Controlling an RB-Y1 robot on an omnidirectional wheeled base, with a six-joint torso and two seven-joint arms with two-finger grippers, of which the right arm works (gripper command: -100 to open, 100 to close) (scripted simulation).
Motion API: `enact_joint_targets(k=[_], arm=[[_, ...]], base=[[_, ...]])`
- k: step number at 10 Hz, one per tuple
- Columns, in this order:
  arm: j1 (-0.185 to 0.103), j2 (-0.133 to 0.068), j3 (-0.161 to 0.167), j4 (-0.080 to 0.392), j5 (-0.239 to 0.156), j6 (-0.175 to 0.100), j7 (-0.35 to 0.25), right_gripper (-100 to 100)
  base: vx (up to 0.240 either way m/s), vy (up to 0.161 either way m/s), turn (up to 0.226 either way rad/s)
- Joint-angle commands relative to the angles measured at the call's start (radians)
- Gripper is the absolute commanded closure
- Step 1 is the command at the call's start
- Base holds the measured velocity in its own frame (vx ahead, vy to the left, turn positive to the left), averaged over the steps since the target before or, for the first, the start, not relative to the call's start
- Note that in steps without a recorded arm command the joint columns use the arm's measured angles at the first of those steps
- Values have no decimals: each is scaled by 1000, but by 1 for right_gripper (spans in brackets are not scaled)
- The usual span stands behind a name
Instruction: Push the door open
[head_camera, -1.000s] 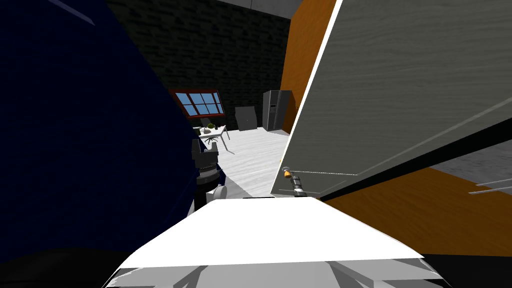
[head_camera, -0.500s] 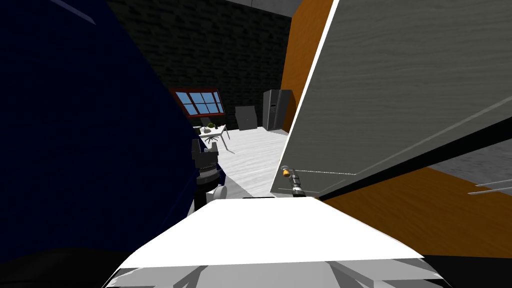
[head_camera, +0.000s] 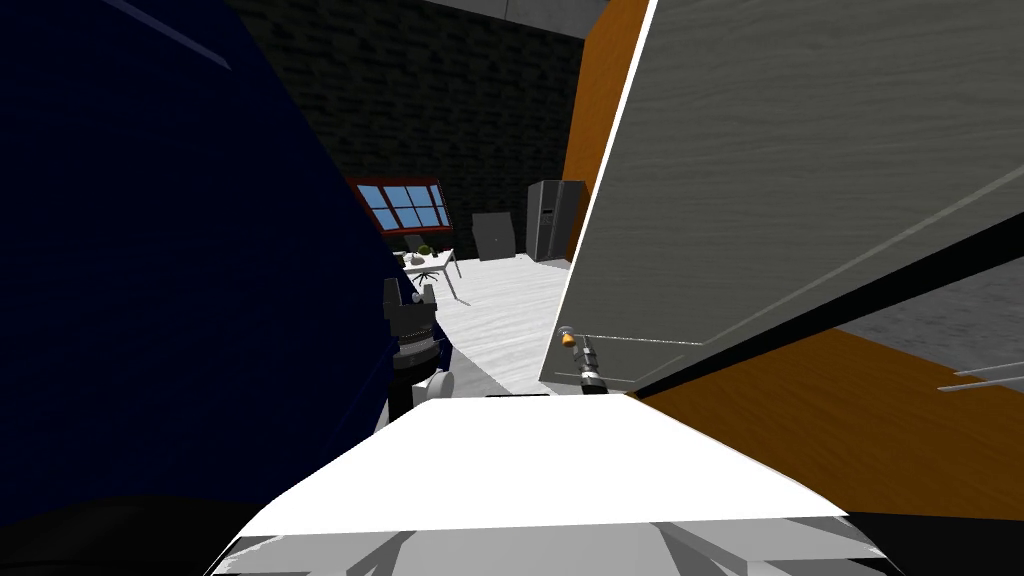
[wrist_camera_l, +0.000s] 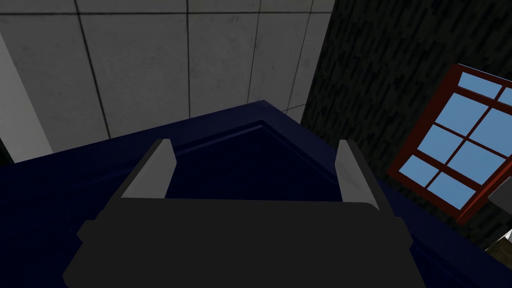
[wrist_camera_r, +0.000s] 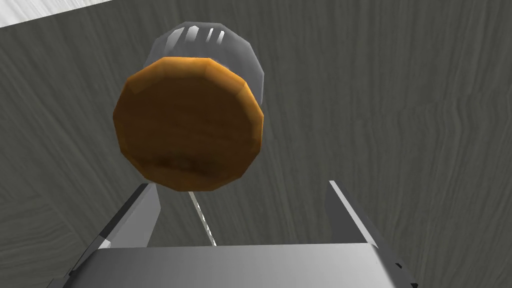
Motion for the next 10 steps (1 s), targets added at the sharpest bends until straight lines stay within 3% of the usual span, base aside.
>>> enact_joint_targets(k=[1,6,7,9,10], arm=[[-1,1,7,-1,-11,2,-31,-100],[-21,10,57,5,-90,12,-167,-100],[-21,10,57,5,-90,12,-179,-100],[-31,17,84,8,-133,17,-243,-100],[-31,17,84,8,-133,17,-259,-100]], base=[[-51,-23,10],[-60,-17,22],[-54,-30,12],[-66,-31,25],[-59,-23,15]])
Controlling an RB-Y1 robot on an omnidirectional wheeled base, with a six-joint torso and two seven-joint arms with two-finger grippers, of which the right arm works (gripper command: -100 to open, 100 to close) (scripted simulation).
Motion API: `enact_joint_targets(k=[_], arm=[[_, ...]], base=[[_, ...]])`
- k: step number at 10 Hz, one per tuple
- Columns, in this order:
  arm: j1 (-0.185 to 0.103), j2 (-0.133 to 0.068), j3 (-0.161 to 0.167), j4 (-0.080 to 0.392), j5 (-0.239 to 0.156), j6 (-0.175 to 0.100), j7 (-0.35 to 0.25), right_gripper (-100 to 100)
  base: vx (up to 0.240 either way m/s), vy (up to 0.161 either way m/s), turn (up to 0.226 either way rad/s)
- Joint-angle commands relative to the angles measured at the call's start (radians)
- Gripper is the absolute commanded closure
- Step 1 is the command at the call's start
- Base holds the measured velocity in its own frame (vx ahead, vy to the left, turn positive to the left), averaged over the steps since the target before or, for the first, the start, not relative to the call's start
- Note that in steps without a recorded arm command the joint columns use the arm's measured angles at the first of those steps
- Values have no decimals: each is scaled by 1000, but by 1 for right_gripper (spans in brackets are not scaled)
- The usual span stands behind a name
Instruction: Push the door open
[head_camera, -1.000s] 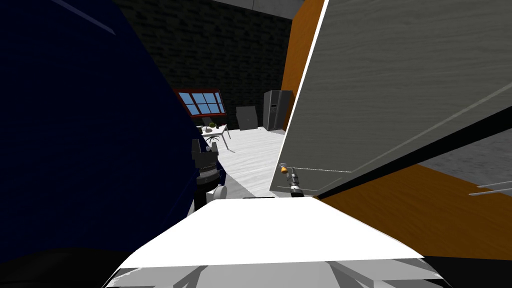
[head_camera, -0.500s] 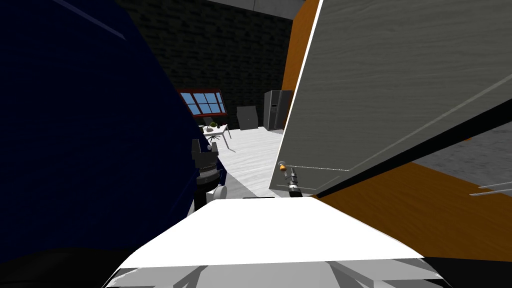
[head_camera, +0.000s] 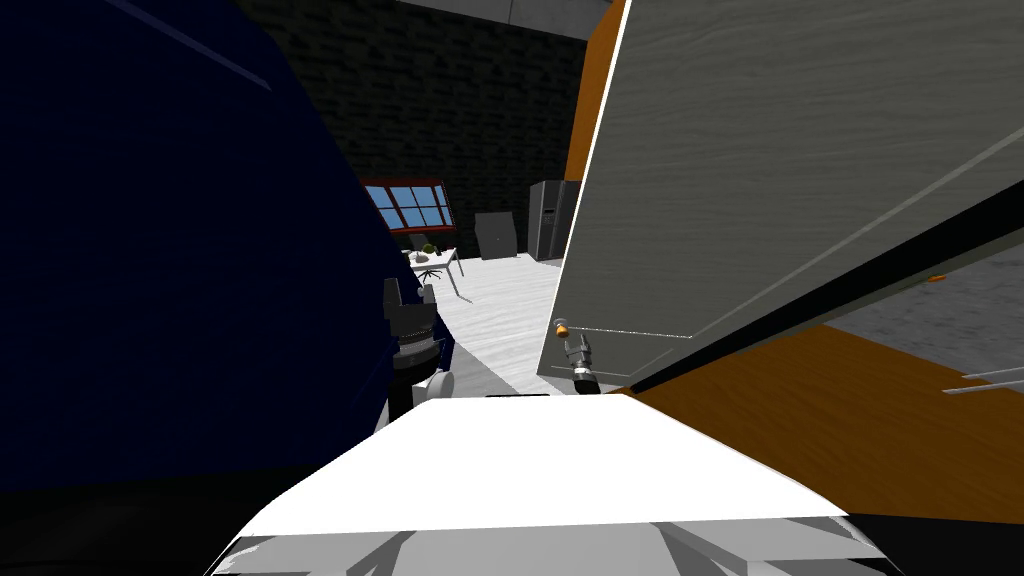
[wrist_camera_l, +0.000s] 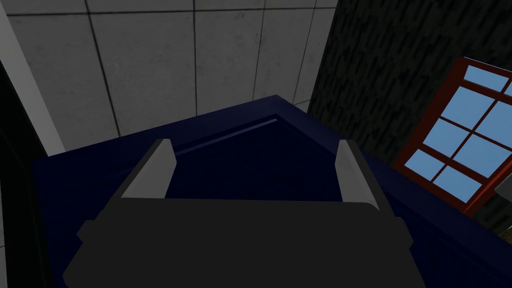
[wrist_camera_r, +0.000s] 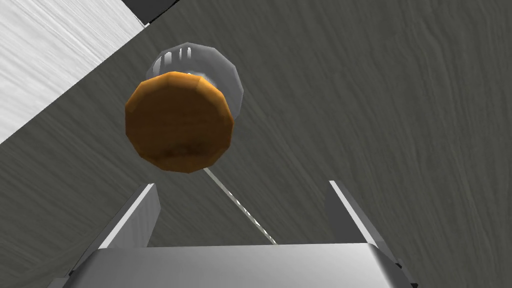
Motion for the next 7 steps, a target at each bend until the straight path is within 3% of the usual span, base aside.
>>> enact_joint_targets(k=[1,7], arm=[[-8,3,16,8,-26,-1,-50,-100],[-24,16,56,12,-90,7,-177,-100]], base=[[-56,-24,17],[-58,-19,18]])
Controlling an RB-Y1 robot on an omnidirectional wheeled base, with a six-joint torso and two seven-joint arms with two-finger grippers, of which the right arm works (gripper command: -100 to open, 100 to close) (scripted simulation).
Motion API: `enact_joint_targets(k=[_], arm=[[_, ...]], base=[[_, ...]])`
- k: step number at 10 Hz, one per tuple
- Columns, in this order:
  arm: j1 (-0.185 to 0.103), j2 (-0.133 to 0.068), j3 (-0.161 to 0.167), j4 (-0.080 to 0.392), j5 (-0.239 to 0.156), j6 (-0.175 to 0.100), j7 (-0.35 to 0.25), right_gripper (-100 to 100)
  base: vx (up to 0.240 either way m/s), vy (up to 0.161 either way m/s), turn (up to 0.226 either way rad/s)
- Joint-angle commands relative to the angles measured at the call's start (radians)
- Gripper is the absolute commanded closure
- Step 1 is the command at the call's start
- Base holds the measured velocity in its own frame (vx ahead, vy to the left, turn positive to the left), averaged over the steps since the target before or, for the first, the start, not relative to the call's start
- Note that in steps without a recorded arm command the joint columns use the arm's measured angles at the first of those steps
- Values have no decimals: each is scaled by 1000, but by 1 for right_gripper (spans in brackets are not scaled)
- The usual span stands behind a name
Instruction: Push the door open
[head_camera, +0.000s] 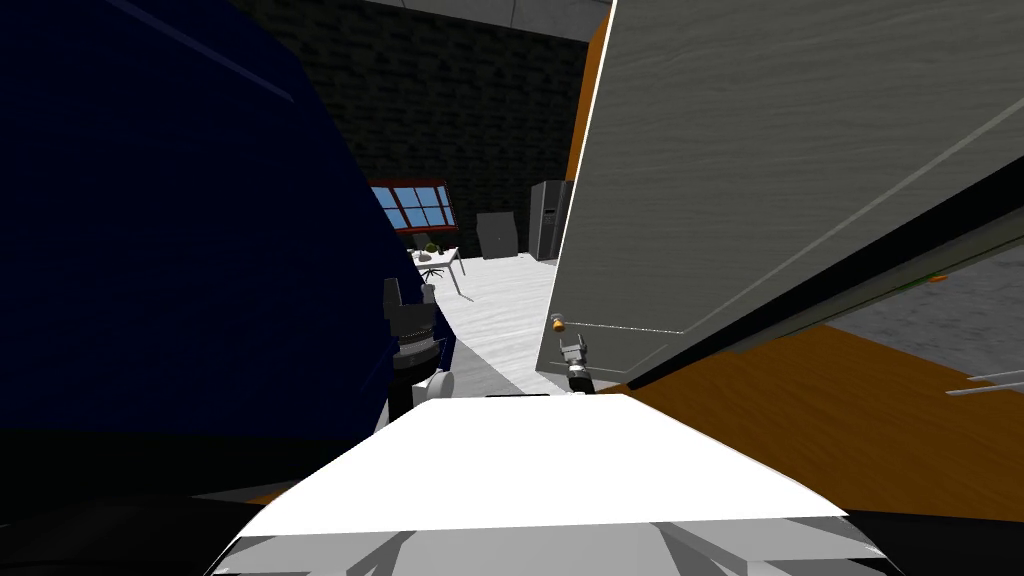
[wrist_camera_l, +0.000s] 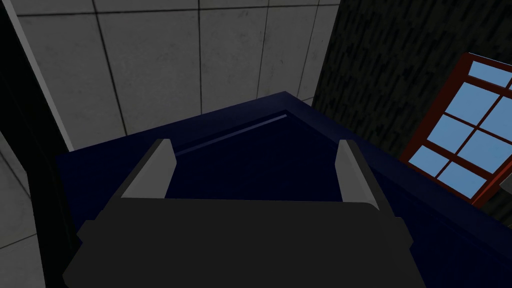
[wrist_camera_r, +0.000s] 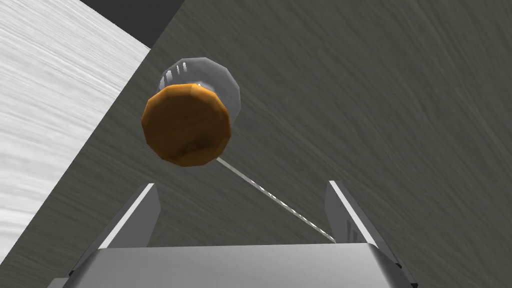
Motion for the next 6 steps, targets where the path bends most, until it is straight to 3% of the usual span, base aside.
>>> enact_joint_targets(k=[1,5,6], arm=[[-6,6,15,2,-24,2,-49,-100],[-21,23,54,6,-85,10,-153,-100],[-21,23,54,6,-85,10,-164,-100]], base=[[-50,-15,19],[-68,-22,24],[-55,-23,10]])
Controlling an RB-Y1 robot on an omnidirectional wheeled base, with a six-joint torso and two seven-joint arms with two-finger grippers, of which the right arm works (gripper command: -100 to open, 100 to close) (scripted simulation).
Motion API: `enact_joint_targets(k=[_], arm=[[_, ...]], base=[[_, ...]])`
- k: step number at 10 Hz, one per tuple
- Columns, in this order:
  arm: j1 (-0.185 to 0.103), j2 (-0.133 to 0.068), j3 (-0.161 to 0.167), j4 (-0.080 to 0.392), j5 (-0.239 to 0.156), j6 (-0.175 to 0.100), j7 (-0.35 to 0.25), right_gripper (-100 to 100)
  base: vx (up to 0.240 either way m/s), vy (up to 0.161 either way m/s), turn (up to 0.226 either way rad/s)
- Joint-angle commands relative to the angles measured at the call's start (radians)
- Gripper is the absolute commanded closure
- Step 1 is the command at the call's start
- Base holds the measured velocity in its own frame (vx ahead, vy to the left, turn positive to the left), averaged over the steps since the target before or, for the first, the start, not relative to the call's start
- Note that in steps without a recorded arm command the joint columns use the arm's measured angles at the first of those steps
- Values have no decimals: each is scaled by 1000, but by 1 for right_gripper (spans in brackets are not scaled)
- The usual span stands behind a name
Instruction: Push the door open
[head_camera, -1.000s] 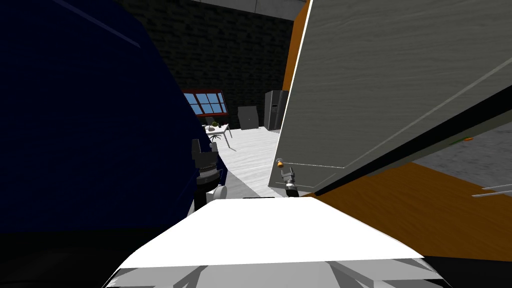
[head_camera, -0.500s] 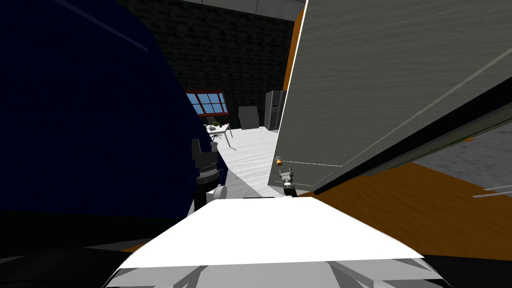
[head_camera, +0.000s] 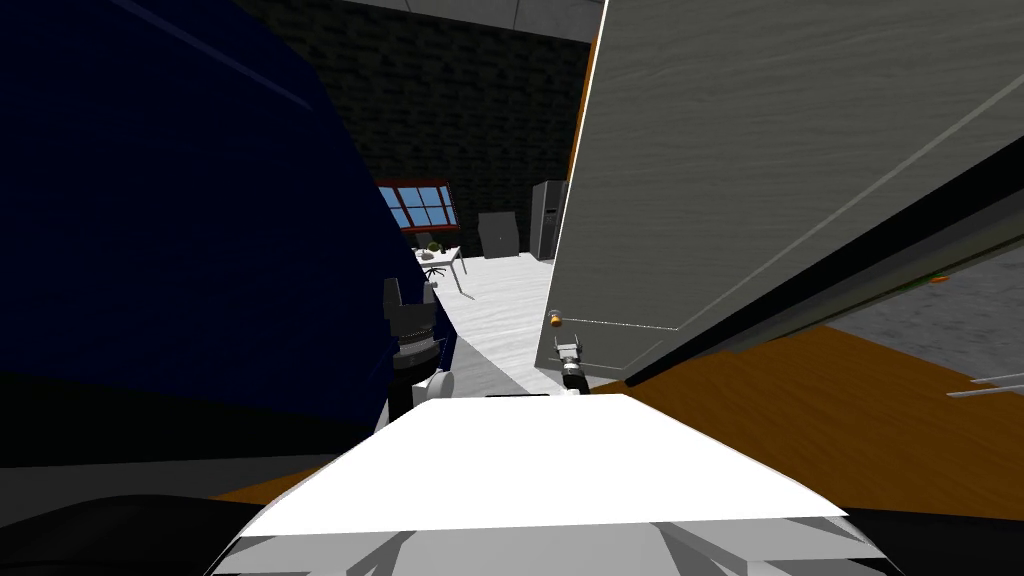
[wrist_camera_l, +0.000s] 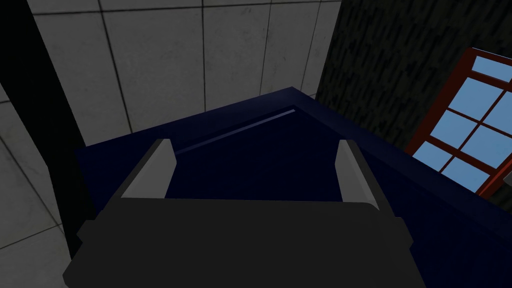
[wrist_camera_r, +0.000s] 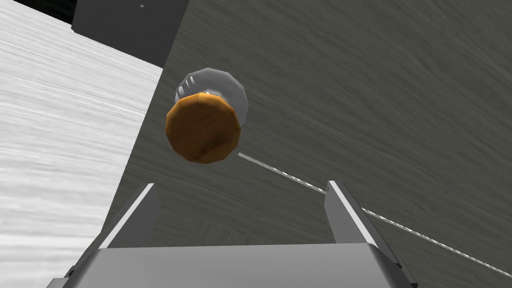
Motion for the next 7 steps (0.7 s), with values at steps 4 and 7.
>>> enact_joint_targets(k=[4,7], arm=[[-19,19,37,13,-59,3,-117,-100],[-31,37,66,16,-106,9,-205,-100]], base=[[-57,-15,18],[-68,-25,24]])
